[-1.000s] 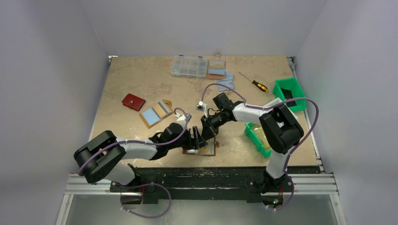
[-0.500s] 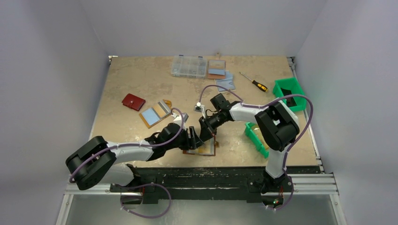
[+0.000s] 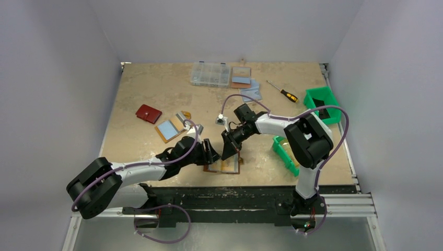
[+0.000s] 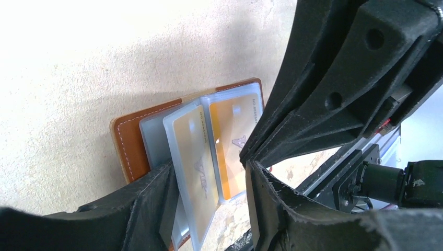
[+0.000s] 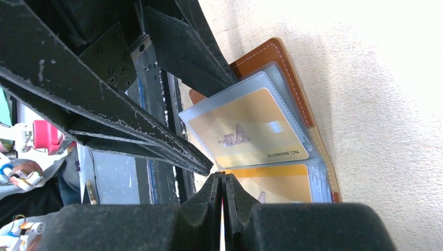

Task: Take the credit cards out of the card holder
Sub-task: Remove the credit card from the card holder.

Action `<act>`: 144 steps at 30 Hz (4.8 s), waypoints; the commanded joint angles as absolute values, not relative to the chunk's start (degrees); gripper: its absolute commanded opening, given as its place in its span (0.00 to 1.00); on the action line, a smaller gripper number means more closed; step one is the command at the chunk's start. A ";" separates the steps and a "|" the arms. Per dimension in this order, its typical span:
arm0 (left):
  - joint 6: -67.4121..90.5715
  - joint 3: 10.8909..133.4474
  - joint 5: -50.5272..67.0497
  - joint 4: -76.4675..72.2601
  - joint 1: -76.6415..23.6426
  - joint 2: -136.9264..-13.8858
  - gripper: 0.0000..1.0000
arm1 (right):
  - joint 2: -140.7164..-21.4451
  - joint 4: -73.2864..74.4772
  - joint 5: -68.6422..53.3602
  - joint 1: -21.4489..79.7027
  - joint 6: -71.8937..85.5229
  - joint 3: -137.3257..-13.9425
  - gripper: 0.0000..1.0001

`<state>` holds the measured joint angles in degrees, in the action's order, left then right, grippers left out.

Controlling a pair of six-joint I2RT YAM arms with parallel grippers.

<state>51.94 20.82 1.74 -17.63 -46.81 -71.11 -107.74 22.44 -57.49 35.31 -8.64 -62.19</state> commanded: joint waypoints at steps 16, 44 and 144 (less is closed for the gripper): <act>51.96 20.43 0.67 -16.29 -45.55 -70.61 0.00 | -106.15 27.12 -56.65 35.59 -14.02 -66.13 0.11; 54.41 14.86 4.45 -27.56 -44.65 -53.77 0.00 | -104.56 39.68 -69.63 31.81 -25.71 -70.84 0.34; 62.16 7.92 7.11 -44.25 -42.35 -53.10 0.12 | -109.07 33.13 -80.60 27.54 -13.93 -68.36 0.00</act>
<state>61.14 8.40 6.00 -41.06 -43.03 -54.59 -108.49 32.97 -80.68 27.97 -13.10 -68.12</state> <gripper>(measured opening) 0.145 0.076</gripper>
